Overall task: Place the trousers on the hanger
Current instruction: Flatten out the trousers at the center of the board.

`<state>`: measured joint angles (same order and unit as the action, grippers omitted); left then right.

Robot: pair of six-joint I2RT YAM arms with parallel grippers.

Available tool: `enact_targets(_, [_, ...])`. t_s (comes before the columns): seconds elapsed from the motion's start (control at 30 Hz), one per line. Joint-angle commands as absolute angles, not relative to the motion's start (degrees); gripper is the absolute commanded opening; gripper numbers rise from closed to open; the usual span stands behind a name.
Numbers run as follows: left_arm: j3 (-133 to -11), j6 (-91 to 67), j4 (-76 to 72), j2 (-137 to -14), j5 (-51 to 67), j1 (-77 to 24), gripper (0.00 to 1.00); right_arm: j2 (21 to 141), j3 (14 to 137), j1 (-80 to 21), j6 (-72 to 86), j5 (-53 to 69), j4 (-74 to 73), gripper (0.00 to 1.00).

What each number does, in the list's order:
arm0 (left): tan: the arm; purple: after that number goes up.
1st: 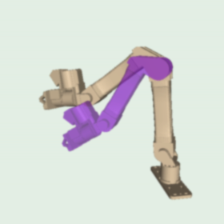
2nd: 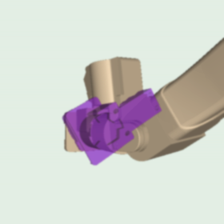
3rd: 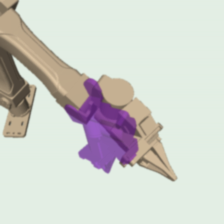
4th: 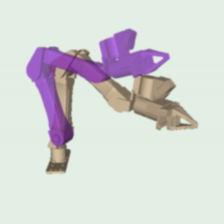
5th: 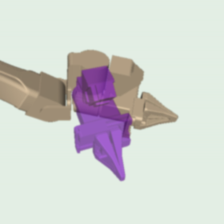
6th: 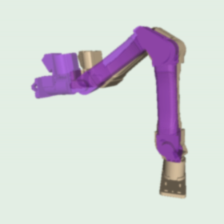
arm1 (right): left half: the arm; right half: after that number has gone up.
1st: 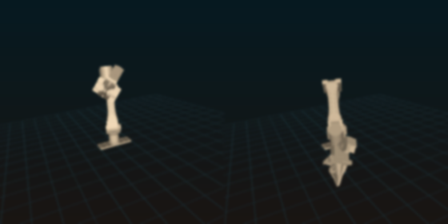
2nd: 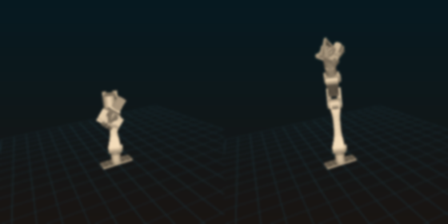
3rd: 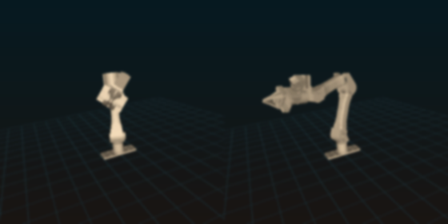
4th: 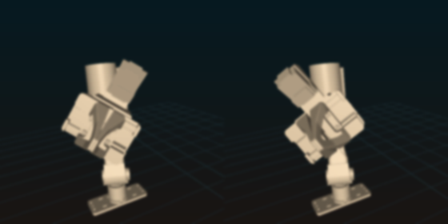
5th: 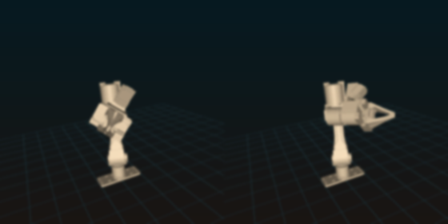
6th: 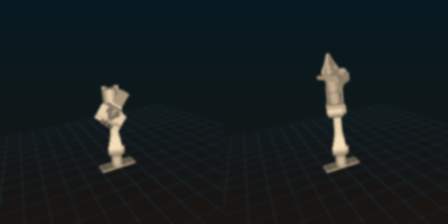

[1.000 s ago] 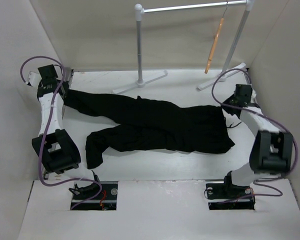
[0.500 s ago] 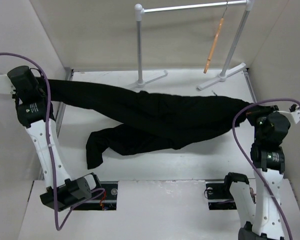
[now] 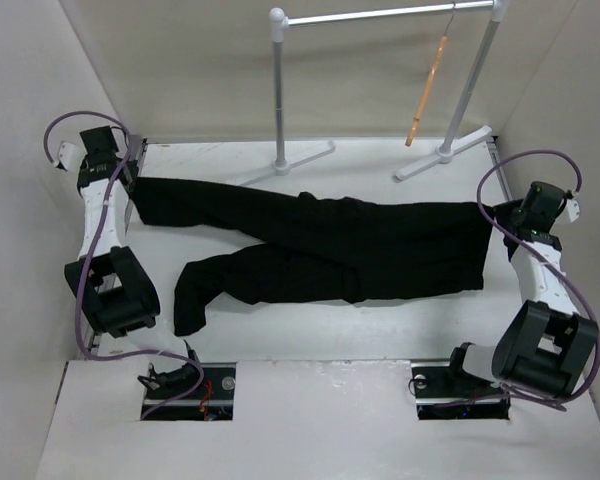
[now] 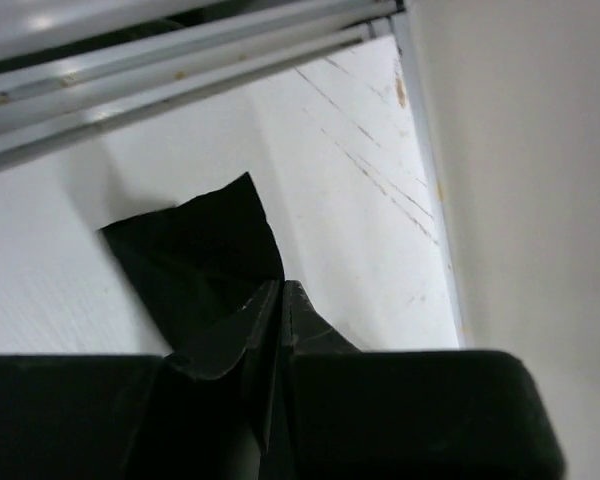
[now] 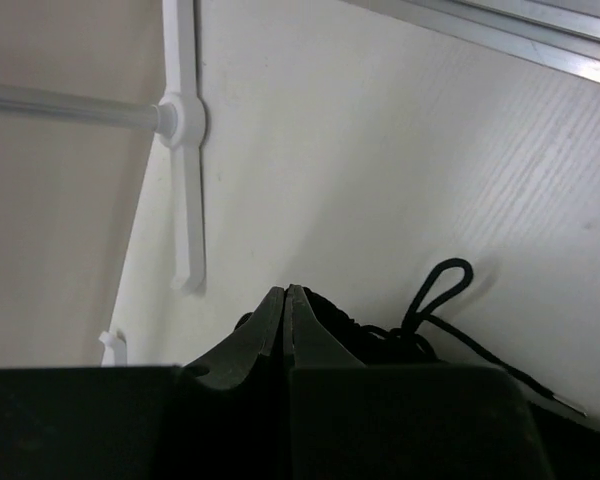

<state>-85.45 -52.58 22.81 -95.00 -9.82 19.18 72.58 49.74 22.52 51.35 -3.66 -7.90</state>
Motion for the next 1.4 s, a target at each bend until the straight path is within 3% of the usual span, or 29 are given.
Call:
enact_targets(0.0, [-90.8, -51.9, 15.9, -90.8, -9.5, 18.8, 0.05, 74.2, 54.0, 23.5, 52.4, -3.3, 0.8, 0.04])
enact_targets(0.07, [-87.3, -51.3, 15.0, -91.7, -9.9, 18.8, 0.07, 78.6, 54.3, 23.4, 53.3, -3.6, 0.4, 0.07])
enact_targets(0.13, [-86.5, -51.2, 15.7, -96.0, -7.9, 18.9, 0.15, 85.0, 56.6, 23.3, 54.2, -3.3, -0.6, 0.19])
enact_targets(0.2, [-86.6, -50.5, 14.9, -99.1, -4.3, 18.8, 0.16, 90.0, 59.8, 23.2, 54.9, -3.0, -2.4, 0.35])
enact_targets(0.23, [-87.1, -50.3, 13.7, -100.0, -4.3, 18.7, 0.16, 91.0, 60.8, 22.7, 54.8, -2.9, -2.5, 0.37])
enact_targets(0.37, [-90.6, -49.3, 14.1, -100.5, -4.5, 17.1, 0.18, 88.7, 61.7, 19.8, 53.0, -4.0, -4.0, 0.55])
enact_targets(0.47, [-87.9, -49.7, 15.7, -99.7, -6.0, 16.7, 0.3, 83.3, 57.7, 18.0, 53.7, -5.7, -5.3, 0.64])
enact_targets(0.53, [-85.1, -50.0, 16.0, -100.4, -5.8, 16.5, 0.37, 79.9, 55.0, 16.1, 53.6, -5.7, -5.3, 0.59])
enact_targets(0.63, [-83.1, -50.4, 13.5, -102.7, -3.3, 16.0, 0.47, 76.6, 52.0, 12.2, 52.4, -4.2, -6.0, 0.28])
enact_targets(0.7, [-83.6, -50.4, 10.6, -104.8, 0.2, 15.8, 0.5, 74.5, 49.7, 9.6, 51.1, -4.0, -6.5, 0.22])
enact_targets(0.83, [-85.3, -51.4, 10.0, -107.7, 2.8, 15.5, 0.52, 70.9, 45.7, 5.5, 48.3, -2.0, -6.6, 0.33])
enact_targets(0.9, [-84.6, -53.3, 11.9, -108.2, 1.6, 15.5, 0.46, 68.6, 43.4, 3.3, 47.6, -1.2, -6.9, 0.47])
enact_targets(0.93, [-83.8, -54.3, 13.3, -107.8, -0.4, 15.8, 0.42, 67.6, 42.7, 2.2, 47.2, -1.1, -7.5, 0.49])
enact_targets(1.13, [-73.9, -57.7, 11.7, -99.4, -12.8, 15.9, 0.33, 63.0, 38.9, -4.1, 47.1, -2.0, -9.8, 0.48])
enact_targets(1.27, [-74.1, -58.2, 9.8, -101.9, -7.9, 15.5, 0.25, 63.7, 37.8, -5.1, 46.8, -1.2, -9.8, 0.45])
enact_targets(1.37, [-76.5, -58.9, 8.9, -106.3, -4.2, 15.3, 0.29, 63.9, 37.7, -5.3, 46.6, -0.7, -9.8, 0.46])
